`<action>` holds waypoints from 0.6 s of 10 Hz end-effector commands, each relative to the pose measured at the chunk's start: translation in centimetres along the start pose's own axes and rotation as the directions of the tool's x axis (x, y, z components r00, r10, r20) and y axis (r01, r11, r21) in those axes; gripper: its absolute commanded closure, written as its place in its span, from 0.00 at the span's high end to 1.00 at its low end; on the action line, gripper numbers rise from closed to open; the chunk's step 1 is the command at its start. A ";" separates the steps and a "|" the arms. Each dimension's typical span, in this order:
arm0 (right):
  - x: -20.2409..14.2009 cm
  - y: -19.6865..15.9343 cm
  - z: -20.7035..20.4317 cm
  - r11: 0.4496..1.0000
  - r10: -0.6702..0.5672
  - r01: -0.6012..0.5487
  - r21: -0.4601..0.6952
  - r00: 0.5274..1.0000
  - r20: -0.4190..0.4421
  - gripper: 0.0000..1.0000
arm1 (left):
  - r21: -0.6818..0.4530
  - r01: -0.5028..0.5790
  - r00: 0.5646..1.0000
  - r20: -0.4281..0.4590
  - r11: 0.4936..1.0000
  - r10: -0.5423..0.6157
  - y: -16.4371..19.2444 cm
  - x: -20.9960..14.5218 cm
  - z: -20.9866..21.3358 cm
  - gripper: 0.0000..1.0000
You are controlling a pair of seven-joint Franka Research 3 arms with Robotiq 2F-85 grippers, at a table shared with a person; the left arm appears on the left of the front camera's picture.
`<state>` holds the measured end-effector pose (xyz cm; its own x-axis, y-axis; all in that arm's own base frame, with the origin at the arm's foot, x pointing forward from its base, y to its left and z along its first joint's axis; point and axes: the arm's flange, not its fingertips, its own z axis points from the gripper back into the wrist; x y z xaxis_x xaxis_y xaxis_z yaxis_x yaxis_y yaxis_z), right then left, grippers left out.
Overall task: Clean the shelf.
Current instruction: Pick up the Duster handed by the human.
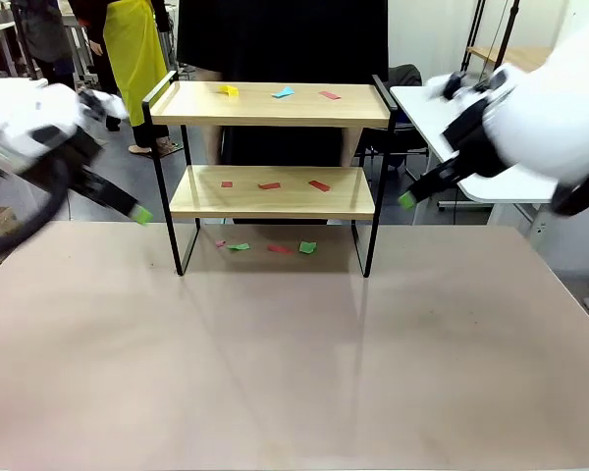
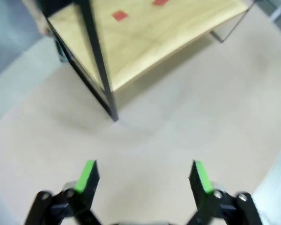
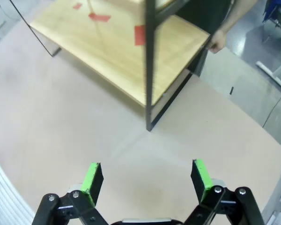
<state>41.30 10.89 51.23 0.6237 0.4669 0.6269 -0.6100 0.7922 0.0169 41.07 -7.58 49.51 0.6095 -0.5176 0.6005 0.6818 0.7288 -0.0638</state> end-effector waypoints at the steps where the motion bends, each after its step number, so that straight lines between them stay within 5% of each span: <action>1: -1.7 -4.6 3.5 0.995 0.051 -0.055 0.080 0.998 0.048 1.00 | -0.095 0.116 0.992 -0.031 0.989 -0.120 4.2 -0.4 2.7 1.00; 3: -4.0 -10.4 7.2 0.985 0.104 -0.123 0.122 0.984 0.146 1.00 | -0.195 0.258 0.966 0.053 0.946 -0.253 9.5 -1.3 6.2 1.00; 6: -7.9 -16.7 8.8 0.977 0.108 -0.149 0.152 0.962 0.252 1.00 | -0.231 0.328 0.935 0.216 0.916 -0.280 15.3 -5.2 9.0 1.00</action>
<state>40.65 -8.60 53.49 0.4411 0.4477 0.7778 -0.7299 0.6833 0.0206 43.39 9.01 53.50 0.3206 -0.6215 0.7148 0.8982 0.4392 -0.0210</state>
